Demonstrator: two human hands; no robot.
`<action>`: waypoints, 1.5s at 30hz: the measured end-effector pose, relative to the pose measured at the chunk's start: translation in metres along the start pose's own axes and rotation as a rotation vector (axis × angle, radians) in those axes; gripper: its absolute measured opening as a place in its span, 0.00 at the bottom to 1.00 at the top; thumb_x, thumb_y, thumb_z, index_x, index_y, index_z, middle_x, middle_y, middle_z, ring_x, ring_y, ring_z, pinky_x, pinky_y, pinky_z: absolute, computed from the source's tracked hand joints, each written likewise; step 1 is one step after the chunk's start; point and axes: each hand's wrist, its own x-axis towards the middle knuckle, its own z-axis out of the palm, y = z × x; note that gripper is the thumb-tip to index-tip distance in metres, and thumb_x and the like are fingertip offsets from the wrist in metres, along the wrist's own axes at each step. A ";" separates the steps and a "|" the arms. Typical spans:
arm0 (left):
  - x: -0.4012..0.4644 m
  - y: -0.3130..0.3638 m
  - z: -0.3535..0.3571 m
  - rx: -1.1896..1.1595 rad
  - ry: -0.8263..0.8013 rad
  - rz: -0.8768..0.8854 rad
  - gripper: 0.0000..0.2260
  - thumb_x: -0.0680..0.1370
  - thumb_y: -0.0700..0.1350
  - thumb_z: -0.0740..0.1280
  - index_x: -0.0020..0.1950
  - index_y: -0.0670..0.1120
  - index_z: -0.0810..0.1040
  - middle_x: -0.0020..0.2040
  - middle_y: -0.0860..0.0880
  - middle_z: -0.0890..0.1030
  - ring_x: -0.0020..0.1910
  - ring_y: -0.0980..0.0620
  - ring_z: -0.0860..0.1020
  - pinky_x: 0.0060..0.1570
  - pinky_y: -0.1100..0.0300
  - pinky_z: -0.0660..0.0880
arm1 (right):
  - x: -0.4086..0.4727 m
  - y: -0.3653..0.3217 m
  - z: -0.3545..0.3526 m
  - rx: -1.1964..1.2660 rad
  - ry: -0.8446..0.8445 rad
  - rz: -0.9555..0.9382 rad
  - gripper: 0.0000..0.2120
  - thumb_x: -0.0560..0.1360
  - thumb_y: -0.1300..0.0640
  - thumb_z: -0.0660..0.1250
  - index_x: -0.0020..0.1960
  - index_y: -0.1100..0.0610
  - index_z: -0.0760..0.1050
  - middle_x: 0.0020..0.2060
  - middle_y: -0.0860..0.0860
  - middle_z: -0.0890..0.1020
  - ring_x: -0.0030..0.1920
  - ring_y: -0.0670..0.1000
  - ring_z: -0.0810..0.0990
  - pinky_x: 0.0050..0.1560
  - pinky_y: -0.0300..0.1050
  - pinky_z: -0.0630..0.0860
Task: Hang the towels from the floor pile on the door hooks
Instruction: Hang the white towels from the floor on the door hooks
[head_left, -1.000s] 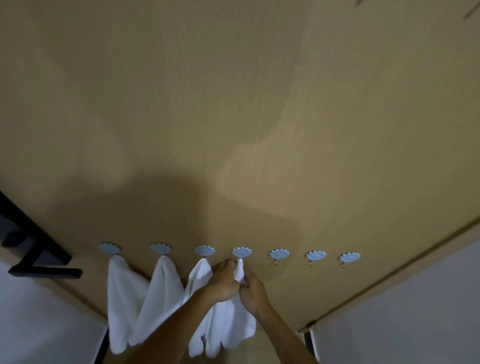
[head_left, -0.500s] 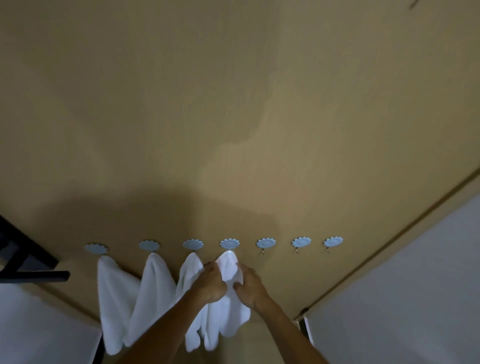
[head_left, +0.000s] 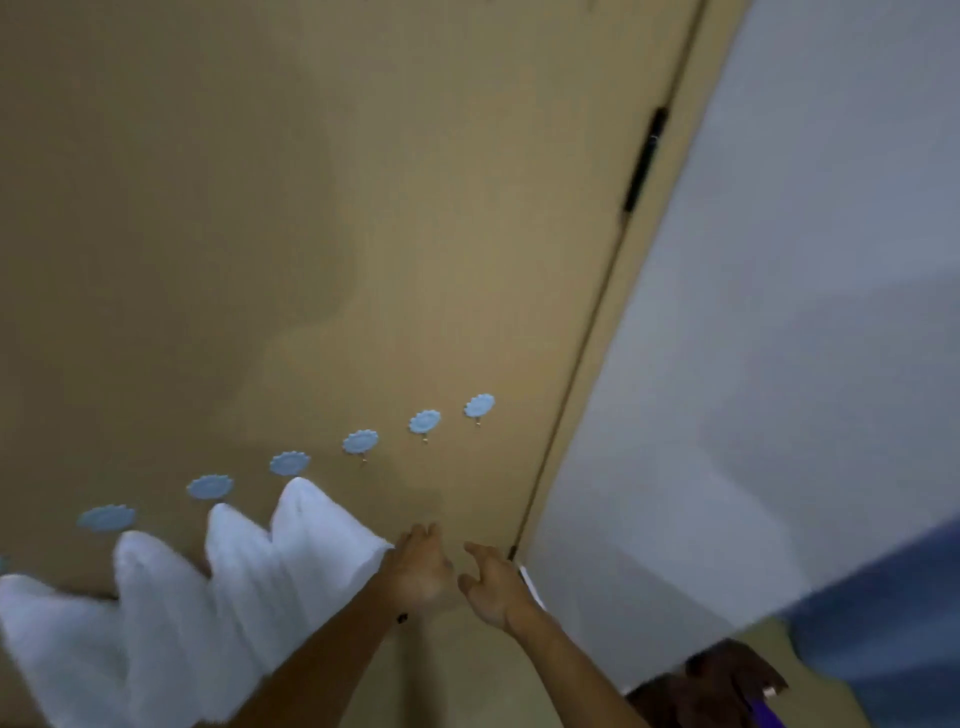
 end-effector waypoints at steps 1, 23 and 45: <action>-0.003 0.022 0.010 0.027 -0.023 0.041 0.22 0.79 0.47 0.57 0.72 0.44 0.60 0.72 0.44 0.64 0.70 0.44 0.64 0.68 0.48 0.65 | -0.015 0.021 -0.009 0.002 0.015 0.030 0.26 0.79 0.55 0.57 0.75 0.58 0.59 0.73 0.55 0.63 0.74 0.54 0.62 0.71 0.38 0.58; -0.187 0.425 0.336 0.720 -0.484 0.843 0.21 0.79 0.51 0.56 0.70 0.44 0.64 0.70 0.40 0.64 0.69 0.40 0.64 0.67 0.47 0.65 | -0.436 0.438 -0.027 0.211 0.401 0.844 0.29 0.76 0.42 0.51 0.74 0.53 0.59 0.72 0.57 0.62 0.71 0.58 0.63 0.69 0.49 0.64; -0.119 0.603 0.475 0.862 -0.645 0.860 0.24 0.81 0.48 0.56 0.76 0.43 0.55 0.74 0.39 0.58 0.72 0.40 0.61 0.69 0.49 0.63 | -0.474 0.631 -0.109 0.477 0.241 1.066 0.21 0.77 0.53 0.60 0.69 0.57 0.68 0.67 0.58 0.70 0.67 0.58 0.70 0.67 0.47 0.68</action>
